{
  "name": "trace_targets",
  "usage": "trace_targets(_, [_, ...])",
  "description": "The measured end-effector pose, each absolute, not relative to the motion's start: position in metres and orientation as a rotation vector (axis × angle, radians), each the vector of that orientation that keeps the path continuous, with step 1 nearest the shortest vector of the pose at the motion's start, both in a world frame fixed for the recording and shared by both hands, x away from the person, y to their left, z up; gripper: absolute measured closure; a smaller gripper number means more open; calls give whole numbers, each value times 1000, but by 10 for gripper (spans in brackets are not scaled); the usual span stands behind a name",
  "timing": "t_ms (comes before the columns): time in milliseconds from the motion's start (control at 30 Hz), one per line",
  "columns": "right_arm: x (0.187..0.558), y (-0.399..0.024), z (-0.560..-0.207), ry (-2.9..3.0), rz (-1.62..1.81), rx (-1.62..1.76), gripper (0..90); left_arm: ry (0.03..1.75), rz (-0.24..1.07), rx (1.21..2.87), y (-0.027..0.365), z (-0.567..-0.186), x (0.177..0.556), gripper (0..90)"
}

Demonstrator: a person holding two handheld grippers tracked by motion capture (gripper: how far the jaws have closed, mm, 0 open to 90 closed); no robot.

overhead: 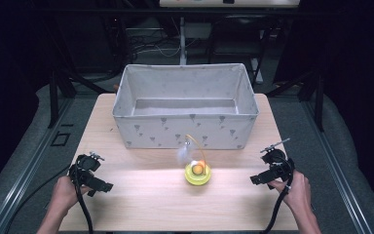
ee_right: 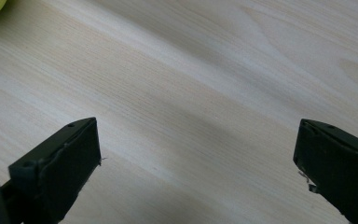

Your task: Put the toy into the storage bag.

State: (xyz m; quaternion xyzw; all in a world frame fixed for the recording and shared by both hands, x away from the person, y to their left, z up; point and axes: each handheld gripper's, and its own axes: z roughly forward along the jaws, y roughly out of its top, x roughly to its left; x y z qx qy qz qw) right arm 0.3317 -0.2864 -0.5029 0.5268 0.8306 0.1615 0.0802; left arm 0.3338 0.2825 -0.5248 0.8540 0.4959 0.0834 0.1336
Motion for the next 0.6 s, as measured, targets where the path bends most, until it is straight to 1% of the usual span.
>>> trace_targets(133, [331, -285, -502, 2497, 494, 1562, 9, 1409, 282, 2487, 281, -522, 334, 8])
trace_targets(300, [331, -282, -501, 2513, 495, 1545, 17, 1377, 283, 2529, 277, -524, 334, 7])
trace_targets(600, [331, -273, -496, 2554, 484, 1501, 21, 1366, 282, 2536, 277, -524, 333, 6])
